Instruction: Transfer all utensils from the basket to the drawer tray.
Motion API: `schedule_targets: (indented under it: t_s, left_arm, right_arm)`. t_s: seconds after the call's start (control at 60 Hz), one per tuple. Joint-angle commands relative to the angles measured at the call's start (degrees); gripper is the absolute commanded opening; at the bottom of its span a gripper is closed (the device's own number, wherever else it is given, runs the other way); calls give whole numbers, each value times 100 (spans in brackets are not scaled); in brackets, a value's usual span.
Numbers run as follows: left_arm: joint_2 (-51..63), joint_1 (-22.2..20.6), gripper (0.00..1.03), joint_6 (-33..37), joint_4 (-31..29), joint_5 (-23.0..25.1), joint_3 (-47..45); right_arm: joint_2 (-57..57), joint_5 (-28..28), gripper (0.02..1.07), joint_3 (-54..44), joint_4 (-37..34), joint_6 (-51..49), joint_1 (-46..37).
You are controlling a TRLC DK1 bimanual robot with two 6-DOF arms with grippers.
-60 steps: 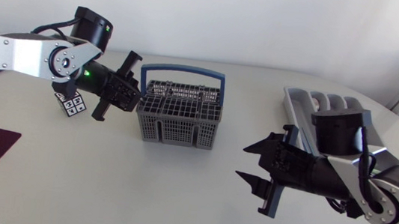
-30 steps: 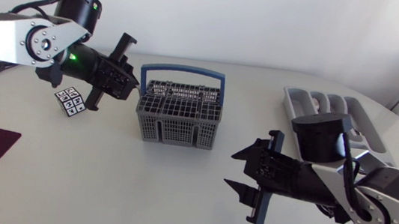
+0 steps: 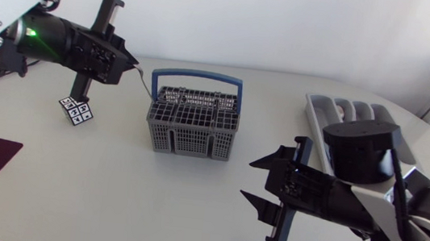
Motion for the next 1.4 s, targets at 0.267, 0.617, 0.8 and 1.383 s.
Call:
schedule_targets:
  t_s: [0.267,0.617,0.8,1.383]
  left_arm:
    - [-667,-517,4,-2526,-940,-305,480]
    - [-192,-2037,3,-6287,-1238,-1052,269]
    - [238,-2371,3,-7738,-1238,-1070,454]
    - [1223,-2160,3,-9592,-1722,363,920]
  right_arm:
    - [-841,211,78,63,-387,916,145]
    - [-903,694,87,195,-423,1488,453]
    - [-885,1398,87,133,-1,1540,840]
    - [310,2584,81,300,1291,1303,1648]
